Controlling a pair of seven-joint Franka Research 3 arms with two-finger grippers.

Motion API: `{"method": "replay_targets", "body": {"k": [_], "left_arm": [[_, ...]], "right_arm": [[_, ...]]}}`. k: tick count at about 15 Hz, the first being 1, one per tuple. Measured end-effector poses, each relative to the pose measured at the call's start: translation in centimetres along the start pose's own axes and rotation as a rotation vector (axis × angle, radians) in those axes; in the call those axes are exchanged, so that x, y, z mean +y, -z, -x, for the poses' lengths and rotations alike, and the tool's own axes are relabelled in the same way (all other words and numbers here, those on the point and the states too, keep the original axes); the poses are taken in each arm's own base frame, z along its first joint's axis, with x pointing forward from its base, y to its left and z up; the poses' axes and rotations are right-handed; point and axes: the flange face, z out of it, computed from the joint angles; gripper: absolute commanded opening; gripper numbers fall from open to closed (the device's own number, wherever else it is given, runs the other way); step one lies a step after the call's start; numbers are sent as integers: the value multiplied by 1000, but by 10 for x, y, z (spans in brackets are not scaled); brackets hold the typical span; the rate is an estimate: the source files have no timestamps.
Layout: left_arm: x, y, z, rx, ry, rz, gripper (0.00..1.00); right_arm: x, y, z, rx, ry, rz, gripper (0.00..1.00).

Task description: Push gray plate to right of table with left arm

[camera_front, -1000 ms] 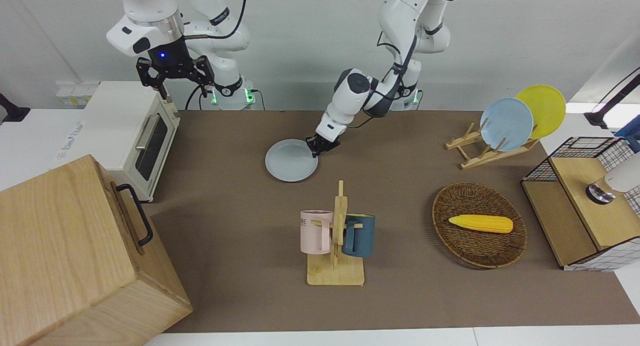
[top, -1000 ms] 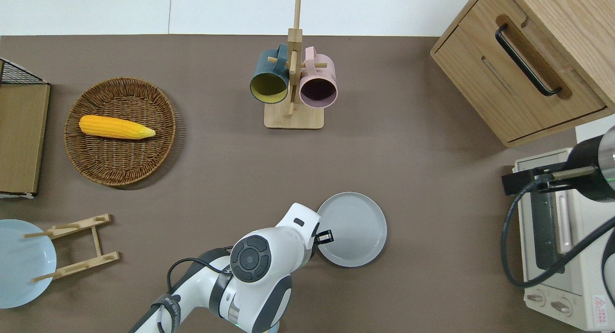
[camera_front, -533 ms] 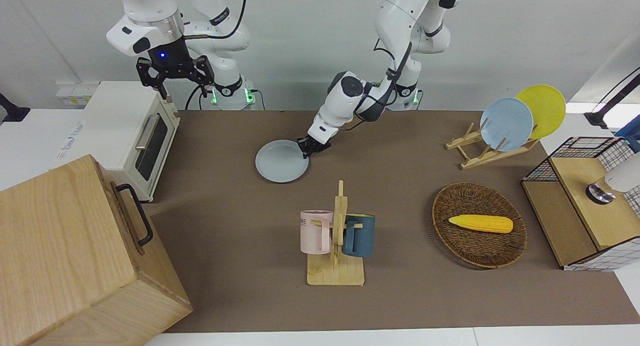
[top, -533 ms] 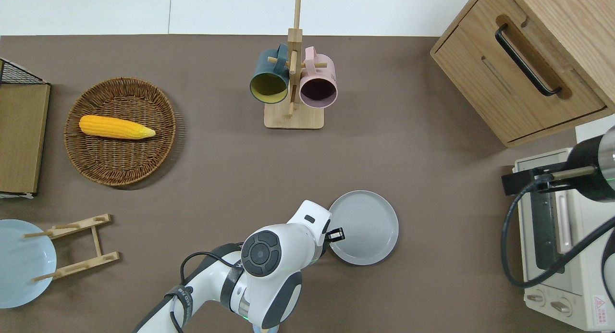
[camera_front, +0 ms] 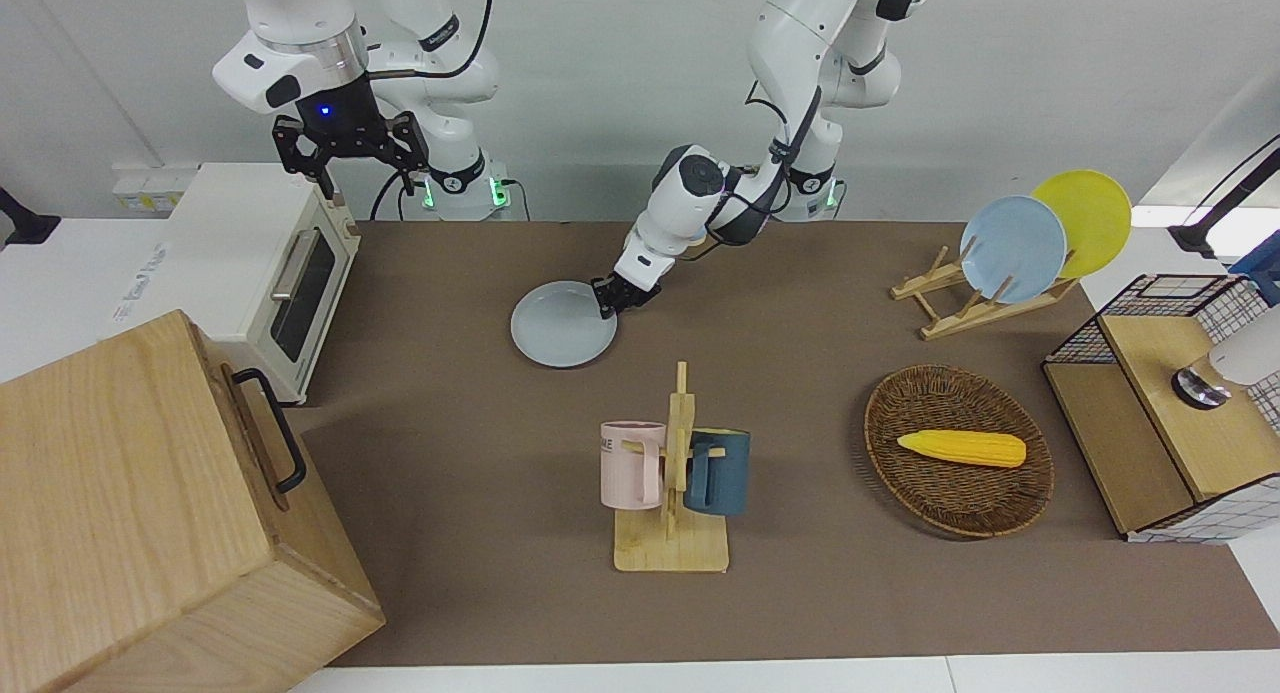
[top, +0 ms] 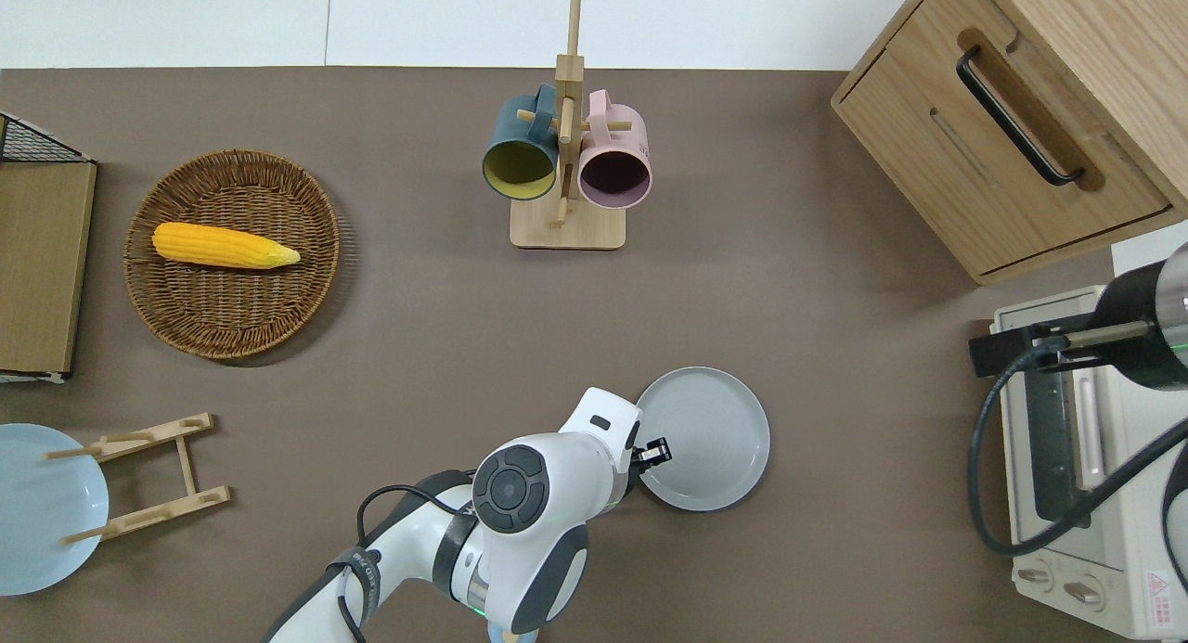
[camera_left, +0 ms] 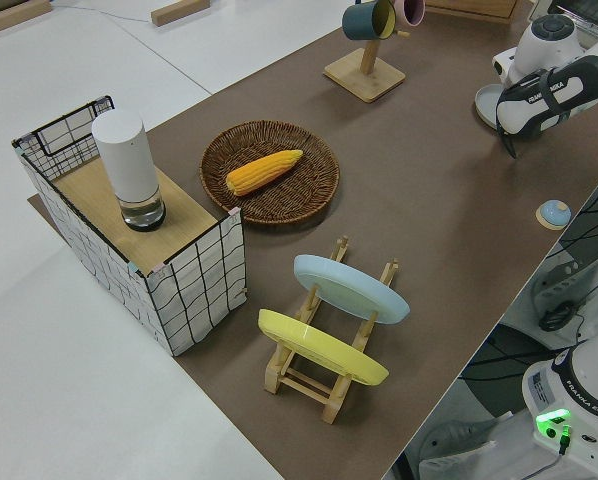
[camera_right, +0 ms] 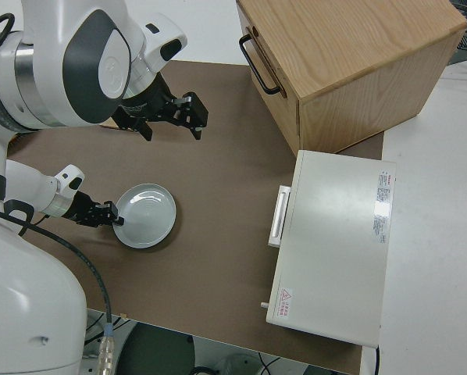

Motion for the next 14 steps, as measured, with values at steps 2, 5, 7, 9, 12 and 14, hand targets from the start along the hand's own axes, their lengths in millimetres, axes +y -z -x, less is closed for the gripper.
{"method": "replay_targets", "body": {"k": [2,5,7,9,12,14], "left_arm": [[2,-2,1,-5,12,3,624],[3,-5,4,-13,12,-1,879],[3,-4,4,-31,12,-19,985],[4,5,-1,-56,17,-50,991],[5,28,-8,-63,20,-83,991],[5,43,-9,-55,19,-97,991]], "right_arm": [[0,0,0,0,0,0,996],[0,0,0,0,0,0,996],[0,0,0,0,0,0,996],[0,0,0,0,0,0,996],[0,0,0,0,0,0,996],[0,0,0,0,0,0,996]]}}
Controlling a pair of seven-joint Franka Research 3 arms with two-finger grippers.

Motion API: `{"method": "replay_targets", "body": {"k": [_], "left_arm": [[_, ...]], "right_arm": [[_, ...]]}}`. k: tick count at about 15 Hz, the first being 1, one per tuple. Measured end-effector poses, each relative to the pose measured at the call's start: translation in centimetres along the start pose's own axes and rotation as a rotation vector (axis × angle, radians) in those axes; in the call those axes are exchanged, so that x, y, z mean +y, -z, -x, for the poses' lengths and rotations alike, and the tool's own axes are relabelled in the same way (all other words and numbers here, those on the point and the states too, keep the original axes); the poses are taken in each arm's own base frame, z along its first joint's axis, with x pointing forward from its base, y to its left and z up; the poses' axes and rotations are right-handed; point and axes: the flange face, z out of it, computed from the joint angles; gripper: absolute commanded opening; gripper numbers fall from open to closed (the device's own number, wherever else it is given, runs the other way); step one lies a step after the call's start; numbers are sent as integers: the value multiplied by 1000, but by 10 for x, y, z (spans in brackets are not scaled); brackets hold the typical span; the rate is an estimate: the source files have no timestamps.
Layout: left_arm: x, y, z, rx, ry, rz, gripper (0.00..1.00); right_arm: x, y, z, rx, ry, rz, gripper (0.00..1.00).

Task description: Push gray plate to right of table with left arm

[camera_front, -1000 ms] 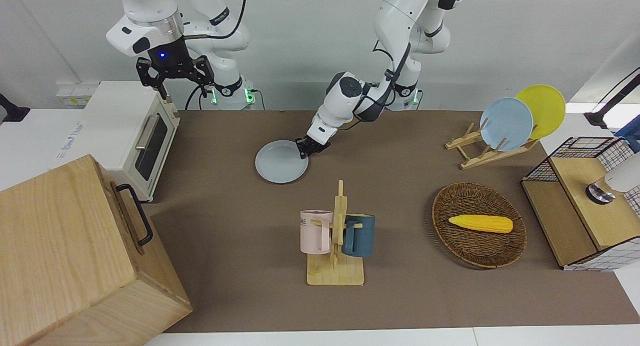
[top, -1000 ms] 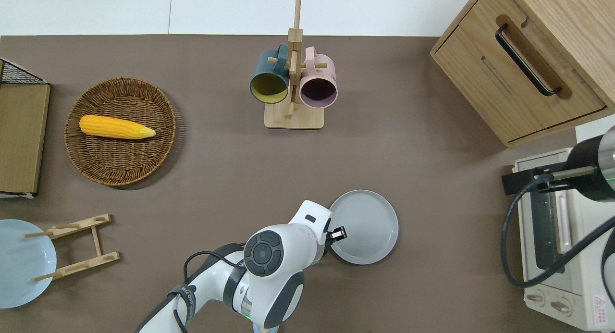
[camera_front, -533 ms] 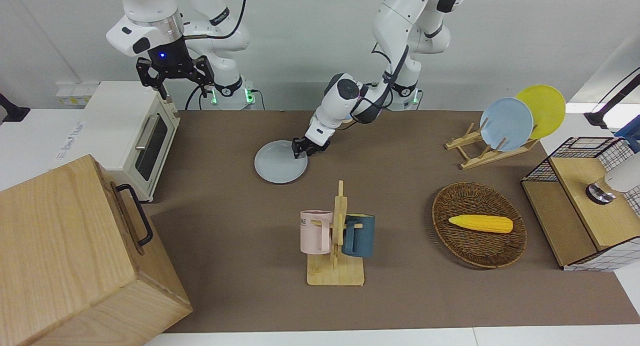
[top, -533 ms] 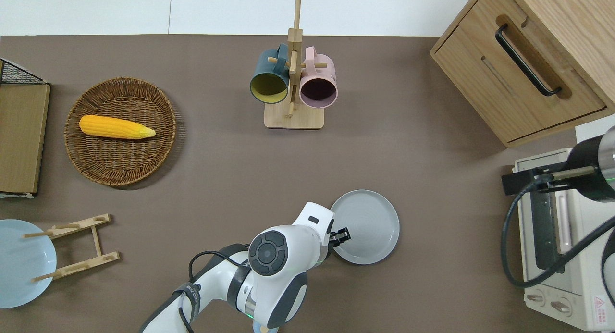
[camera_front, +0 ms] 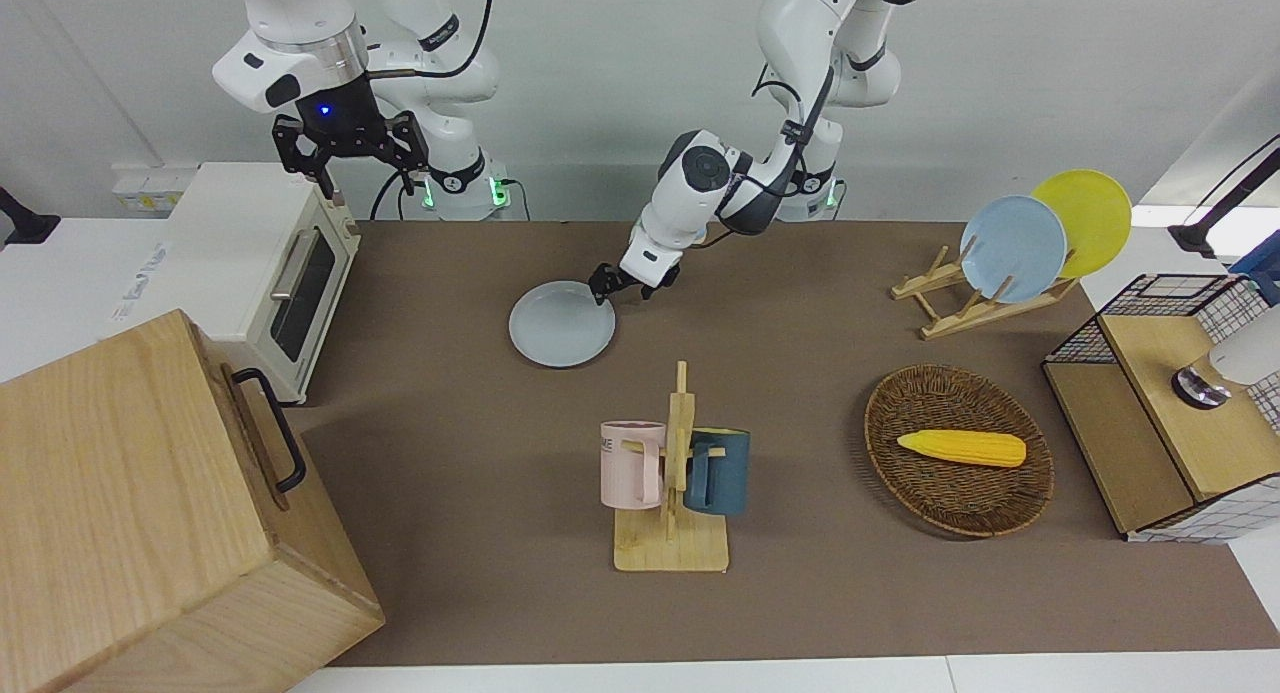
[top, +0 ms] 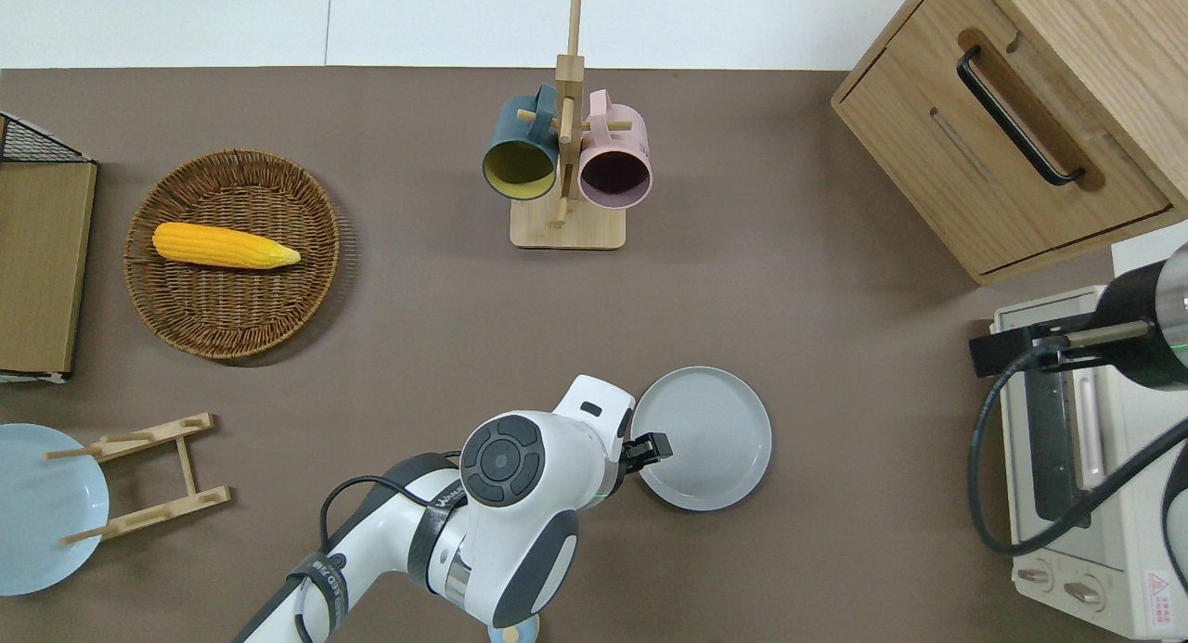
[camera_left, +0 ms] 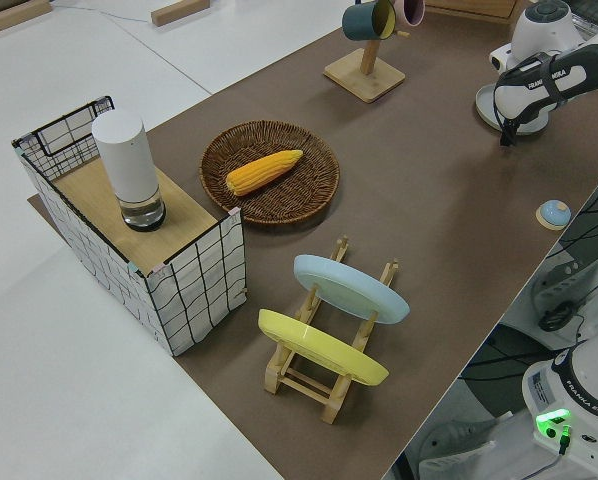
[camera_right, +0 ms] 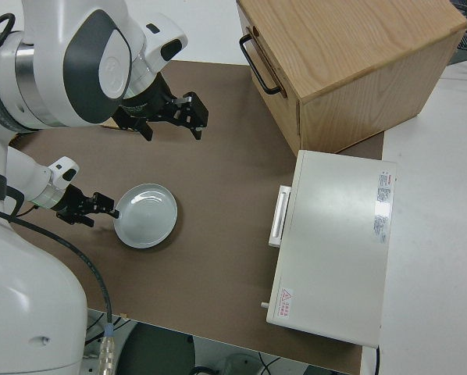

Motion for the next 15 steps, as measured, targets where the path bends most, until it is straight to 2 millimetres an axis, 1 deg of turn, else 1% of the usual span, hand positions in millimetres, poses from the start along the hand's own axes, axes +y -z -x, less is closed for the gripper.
{"method": "replay_targets", "body": {"k": [2,5,7,9,13,15], "left_arm": [[-5,17,-4,4,10,-22,991],[-27,55,-22,7,4,-74,991],[-53,88,-42,0,-44,-105,991],[-84,119,-64,-9,-77,-117,991],[-142,166,-100,-25,-112,-140,991],[-162,189,-113,-17,-131,-181,991]], "right_arm": [[0,0,0,0,0,0,996],[0,0,0,0,0,0,996],[0,0,0,0,0,0,996],[0,0,0,0,0,0,996],[0,0,0,0,0,0,996],[0,0,0,0,0,0,996]]}}
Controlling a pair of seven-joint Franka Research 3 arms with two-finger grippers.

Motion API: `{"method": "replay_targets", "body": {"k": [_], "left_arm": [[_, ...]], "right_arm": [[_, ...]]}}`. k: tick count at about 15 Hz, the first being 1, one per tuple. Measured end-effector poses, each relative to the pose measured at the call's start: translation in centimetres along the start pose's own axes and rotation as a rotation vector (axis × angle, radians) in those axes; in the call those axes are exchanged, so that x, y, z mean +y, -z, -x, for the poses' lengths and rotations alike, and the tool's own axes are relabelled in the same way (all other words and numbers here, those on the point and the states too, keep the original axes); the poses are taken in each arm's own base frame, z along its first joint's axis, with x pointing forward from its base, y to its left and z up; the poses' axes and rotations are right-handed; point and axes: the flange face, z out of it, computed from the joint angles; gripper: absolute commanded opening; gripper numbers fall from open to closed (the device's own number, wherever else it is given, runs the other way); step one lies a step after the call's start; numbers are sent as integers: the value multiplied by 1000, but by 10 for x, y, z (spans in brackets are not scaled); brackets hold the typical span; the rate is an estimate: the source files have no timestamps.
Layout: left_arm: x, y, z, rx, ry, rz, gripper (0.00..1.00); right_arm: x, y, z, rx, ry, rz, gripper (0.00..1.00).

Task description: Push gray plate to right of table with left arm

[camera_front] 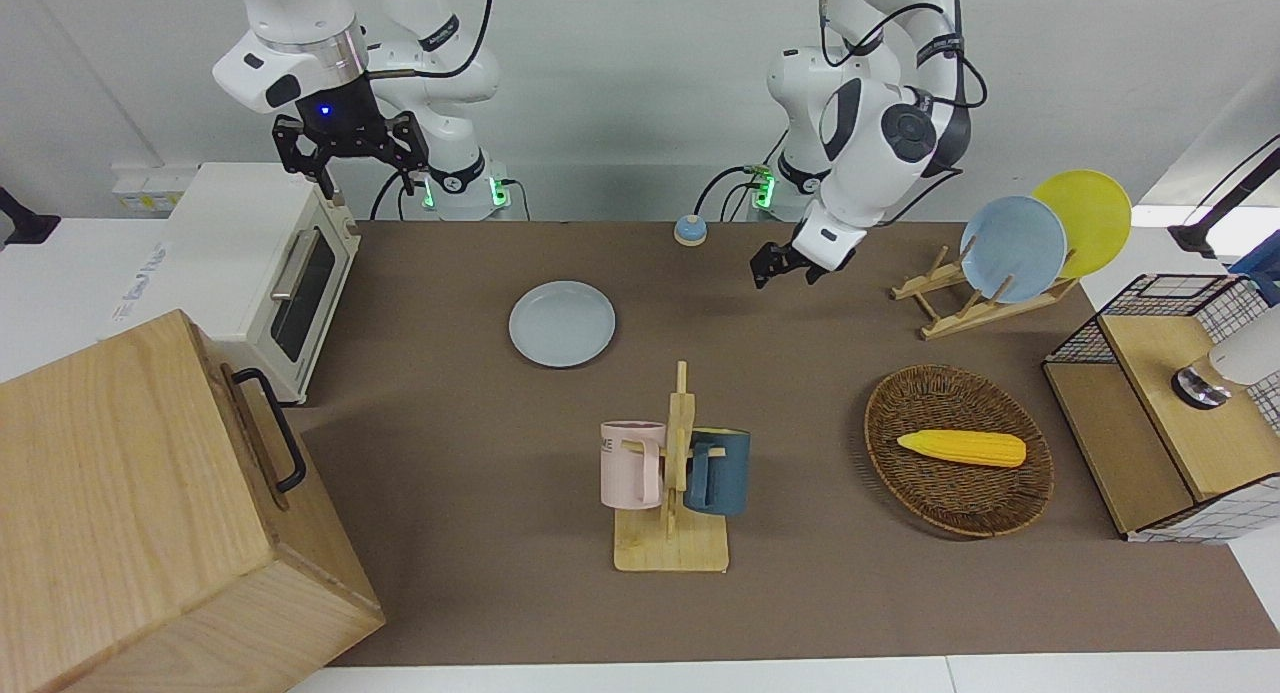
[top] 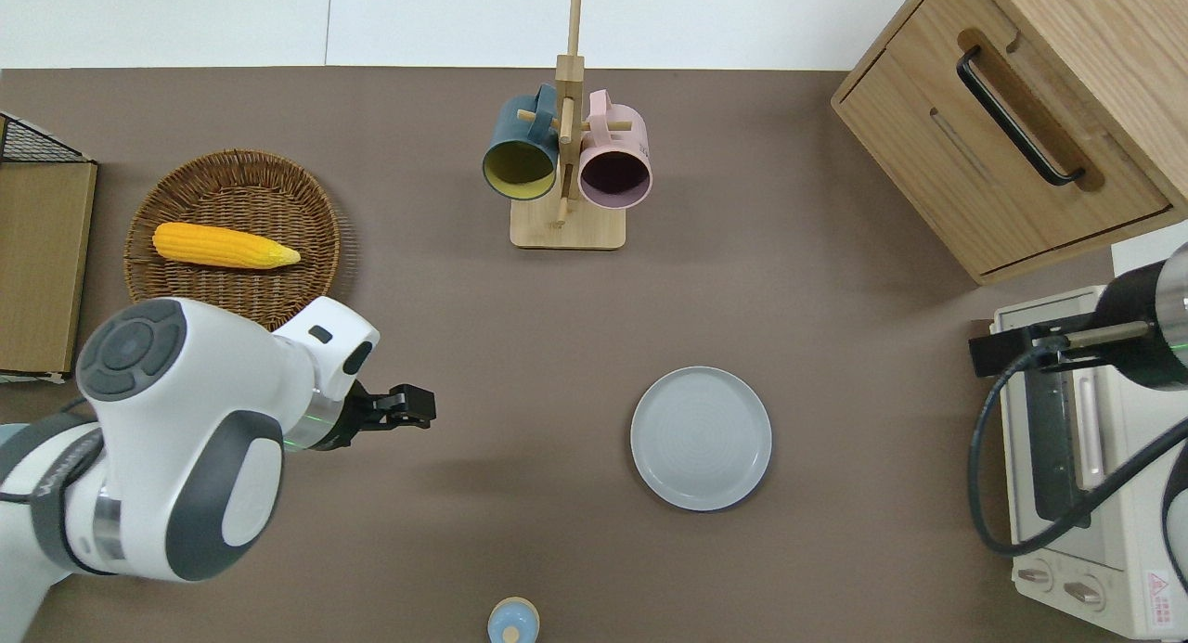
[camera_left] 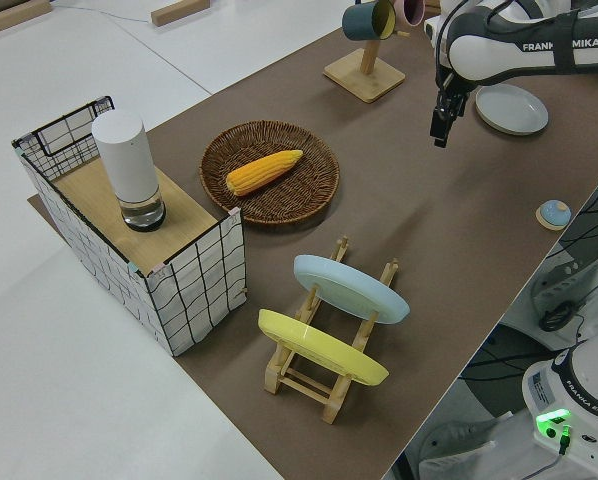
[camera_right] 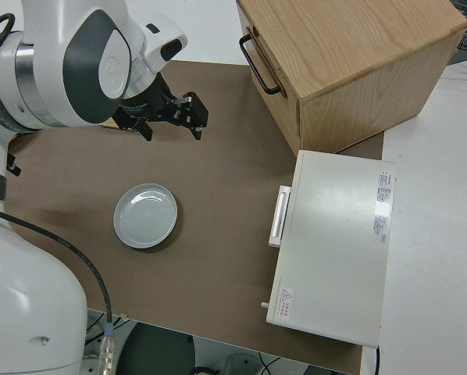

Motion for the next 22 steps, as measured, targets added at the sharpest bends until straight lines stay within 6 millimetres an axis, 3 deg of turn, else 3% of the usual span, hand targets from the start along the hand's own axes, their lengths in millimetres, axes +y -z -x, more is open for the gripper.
{"method": "replay_targets", "body": {"k": [5,13,17,22], "left_arm": [[-27,53,-12,7,9,-58,991],[-42,148,-14,112,20,-99,991],[-37,190,-6,155,13,-92,991],[-38,201,-4,162,17,-90,991]], "right_arm": [[0,0,0,0,0,0,996],[0,0,0,0,0,0,996],[0,0,0,0,0,0,996],[0,0,0,0,0,0,996]]}}
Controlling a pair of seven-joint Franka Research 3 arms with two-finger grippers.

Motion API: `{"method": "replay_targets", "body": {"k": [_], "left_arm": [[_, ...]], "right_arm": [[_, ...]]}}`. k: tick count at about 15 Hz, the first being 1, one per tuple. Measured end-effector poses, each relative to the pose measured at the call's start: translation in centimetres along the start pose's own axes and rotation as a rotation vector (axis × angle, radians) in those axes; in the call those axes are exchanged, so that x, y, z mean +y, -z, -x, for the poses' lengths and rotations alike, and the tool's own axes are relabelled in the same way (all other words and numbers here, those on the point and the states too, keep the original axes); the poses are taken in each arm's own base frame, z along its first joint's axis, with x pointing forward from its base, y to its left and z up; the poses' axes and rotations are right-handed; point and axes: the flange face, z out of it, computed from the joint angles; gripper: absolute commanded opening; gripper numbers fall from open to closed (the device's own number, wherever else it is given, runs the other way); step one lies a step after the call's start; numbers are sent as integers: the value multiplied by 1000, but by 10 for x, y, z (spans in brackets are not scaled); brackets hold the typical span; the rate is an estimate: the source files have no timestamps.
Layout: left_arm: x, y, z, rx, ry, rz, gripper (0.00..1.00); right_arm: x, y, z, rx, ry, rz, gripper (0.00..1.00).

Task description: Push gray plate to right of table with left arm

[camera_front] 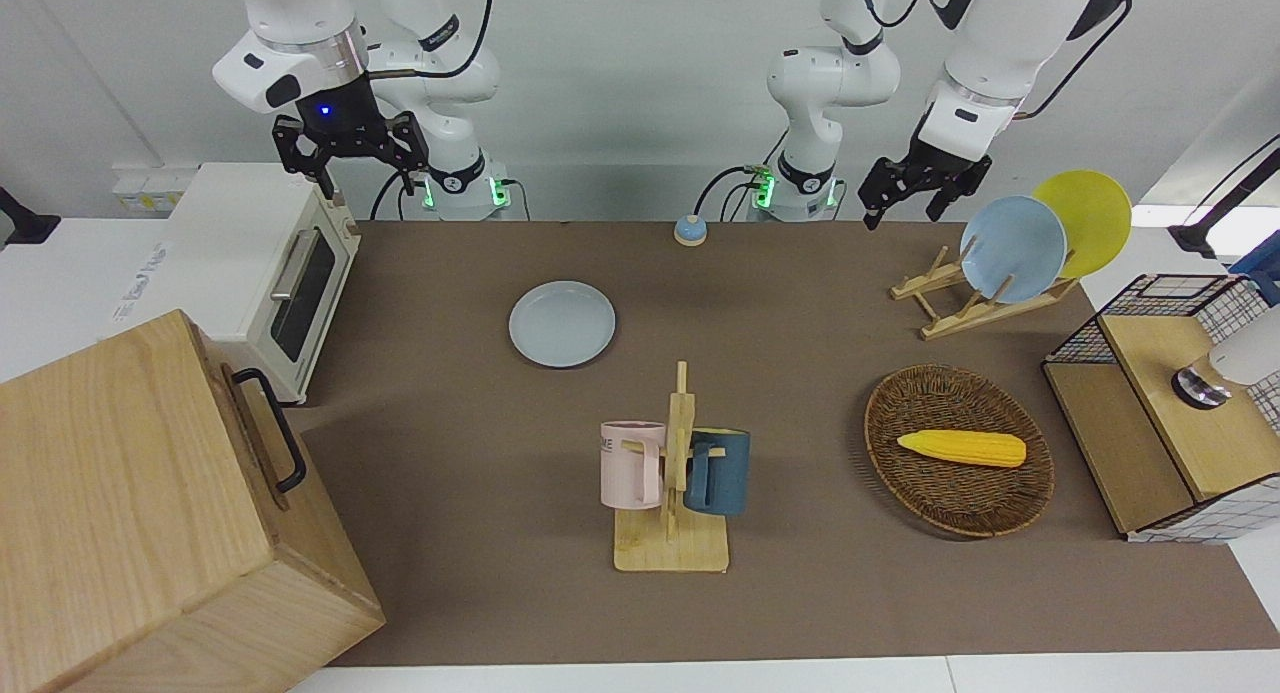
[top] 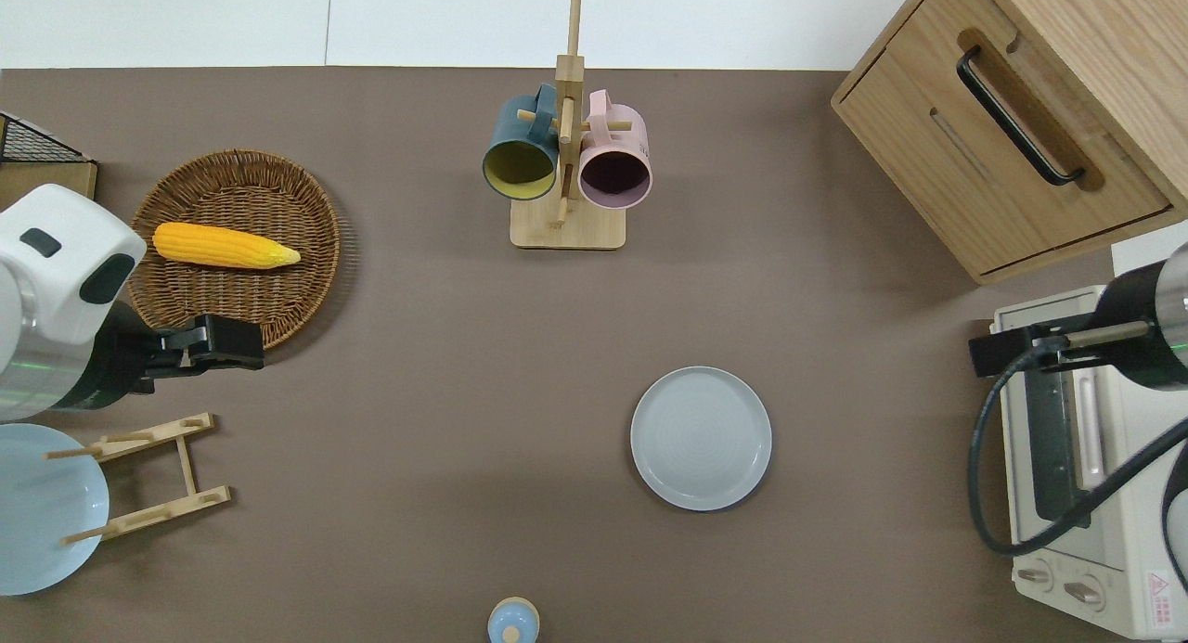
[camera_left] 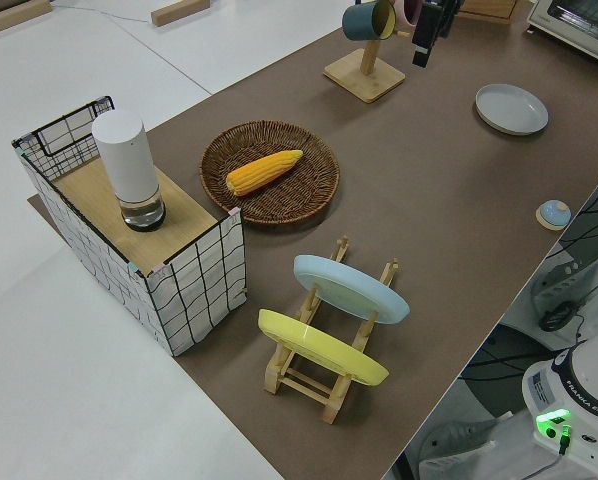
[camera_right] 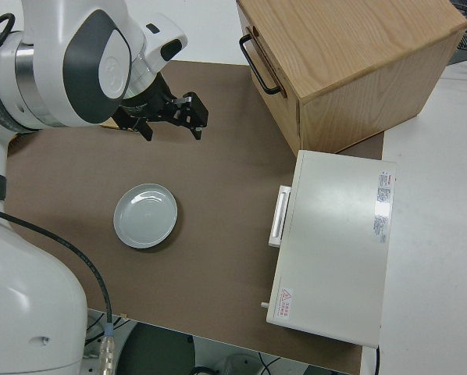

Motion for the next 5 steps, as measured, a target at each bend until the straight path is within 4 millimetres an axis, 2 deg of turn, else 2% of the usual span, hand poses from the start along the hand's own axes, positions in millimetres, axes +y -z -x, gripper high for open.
{"method": "replay_targets", "body": {"k": [3,5], "left_arm": [[0,13,2,9,-1,3,991],[-1,15,2,10,0,3,991]], "right_arm": [[0,0,0,0,0,0,996],[0,0,0,0,0,0,996]]}}
